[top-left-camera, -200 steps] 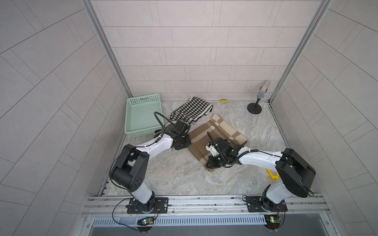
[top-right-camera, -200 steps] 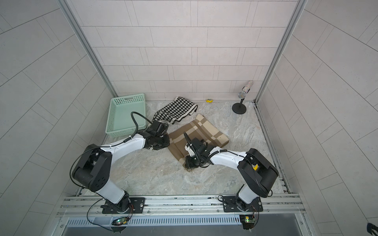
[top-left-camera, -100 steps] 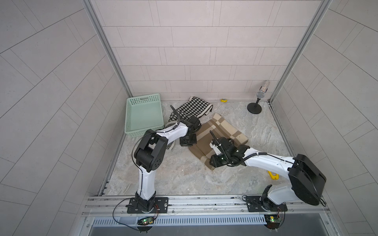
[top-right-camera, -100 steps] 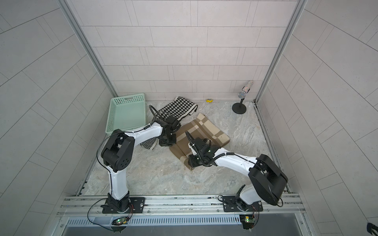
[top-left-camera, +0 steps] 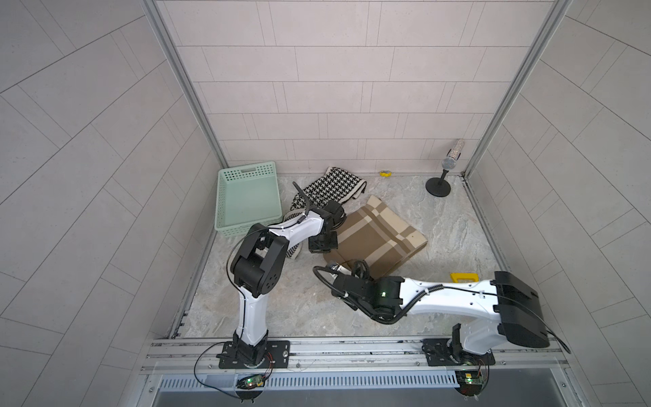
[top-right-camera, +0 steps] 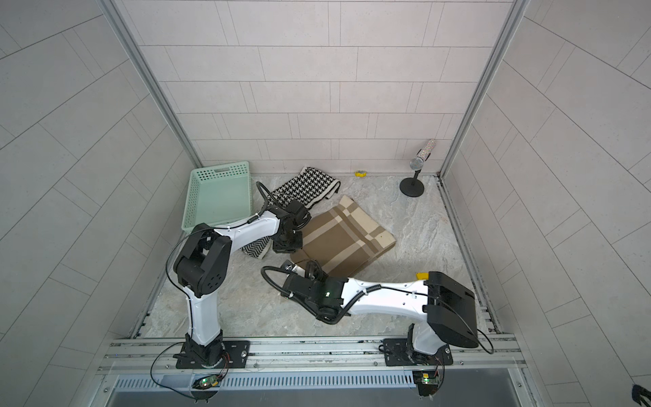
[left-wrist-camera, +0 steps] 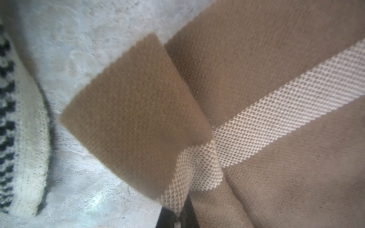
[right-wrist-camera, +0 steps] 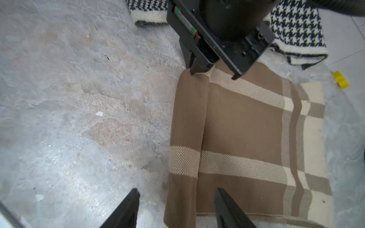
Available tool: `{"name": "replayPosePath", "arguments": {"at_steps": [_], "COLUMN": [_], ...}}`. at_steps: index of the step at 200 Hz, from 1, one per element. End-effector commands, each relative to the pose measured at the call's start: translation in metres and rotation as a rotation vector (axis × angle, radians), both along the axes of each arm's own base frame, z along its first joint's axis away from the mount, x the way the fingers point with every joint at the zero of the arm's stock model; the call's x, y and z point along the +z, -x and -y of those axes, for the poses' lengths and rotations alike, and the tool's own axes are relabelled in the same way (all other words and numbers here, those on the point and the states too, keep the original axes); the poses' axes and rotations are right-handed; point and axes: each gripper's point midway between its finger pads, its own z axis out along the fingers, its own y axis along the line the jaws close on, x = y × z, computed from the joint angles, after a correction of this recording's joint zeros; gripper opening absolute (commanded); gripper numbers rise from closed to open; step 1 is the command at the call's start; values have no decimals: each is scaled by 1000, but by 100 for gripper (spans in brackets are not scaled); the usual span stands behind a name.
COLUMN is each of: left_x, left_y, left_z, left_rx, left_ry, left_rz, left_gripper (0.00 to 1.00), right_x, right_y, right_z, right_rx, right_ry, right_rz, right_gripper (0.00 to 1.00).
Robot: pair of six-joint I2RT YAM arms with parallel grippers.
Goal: Roll up the scarf and place it into the basket
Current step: Roll the scarf at the center of the board.
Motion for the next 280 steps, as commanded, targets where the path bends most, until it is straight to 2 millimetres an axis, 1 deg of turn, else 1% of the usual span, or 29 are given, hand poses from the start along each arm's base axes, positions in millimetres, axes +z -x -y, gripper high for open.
{"name": "replayPosePath", "arguments": {"at_steps": [1,36,53,72,83,93,116,123,131,143,150,158,161,164,169,172,184,196,216,233,241,251,257,260,280], "left_x": [9,13,14,15,16,16,23,26,32,42,49,61,65,71,79,84,101,117,133,139,140,142,141,139,133], "left_y": [5,6,6,7,8,8,5,4,2,-1,-3,-5,-6,-6,-6,-6,-4,0,8,15,18,22,24,25,30], "left_z": [-2,0,1,2,3,2,-2,-4,-8,-16,-23,-30,-33,-35,-41,-44,-54,-59,-56,-51,-45,-39,-37,-36,-27], "left_rx": [-10,-19,-21,-19,-20,-20,-3,6,21,48,73,94,102,108,118,123,134,125,100,77,54,27,13,5,-61], "left_ry": [10,30,47,65,75,82,109,126,152,203,230,263,273,283,296,303,315,333,409,495,544,595,613,617,639], "left_rz": [1,4,4,4,6,7,19,31,38,63,88,132,149,171,201,223,304,377,492,572,608,644,657,660,675], "left_gripper": [0,0,0,0,0,0,1,9,23,40,52,70,83,91,98,100,100,100,100,100,93,80,65,61,60], "right_x": [-11,-41,-53,-68,-78,-85,-94,-93,-93,-89,-86,-81,-79,-78,-74,-73,-68,-64,-59,-58,-59,-61,-62,-62,-66], "right_y": [-13,-24,-32,-42,-46,-47,-37,-33,-27,-19,-14,-10,-9,-8,-6,-5,-3,-3,-6,-15,-19,-23,-26,-27,-32], "right_z": [2,-6,-5,2,6,7,3,2,1,1,0,0,0,2,2,2,4,4,6,11,14,17,19,19,27], "right_rx": [8,19,2,-35,-50,-50,-25,-22,-23,-35,-42,-58,-66,-73,-83,-90,-122,-146,-178,-220,-240,-261,-275,-280,-324], "right_ry": [156,253,281,310,328,341,319,299,268,210,173,131,114,101,73,56,-12,-81,-206,-320,-376,-444,-484,-502,-604], "right_rz": [98,124,131,127,117,106,26,-1,-36,-95,-134,-168,-179,-192,-211,-225,-281,-348,-447,-539,-588,-649,-683,-701,-783], "right_gripper": [64,64,64,58,52,43,10,0,0,0,0,0,0,0,0,0,0,0,0,0,0,0,0,0,0]}}
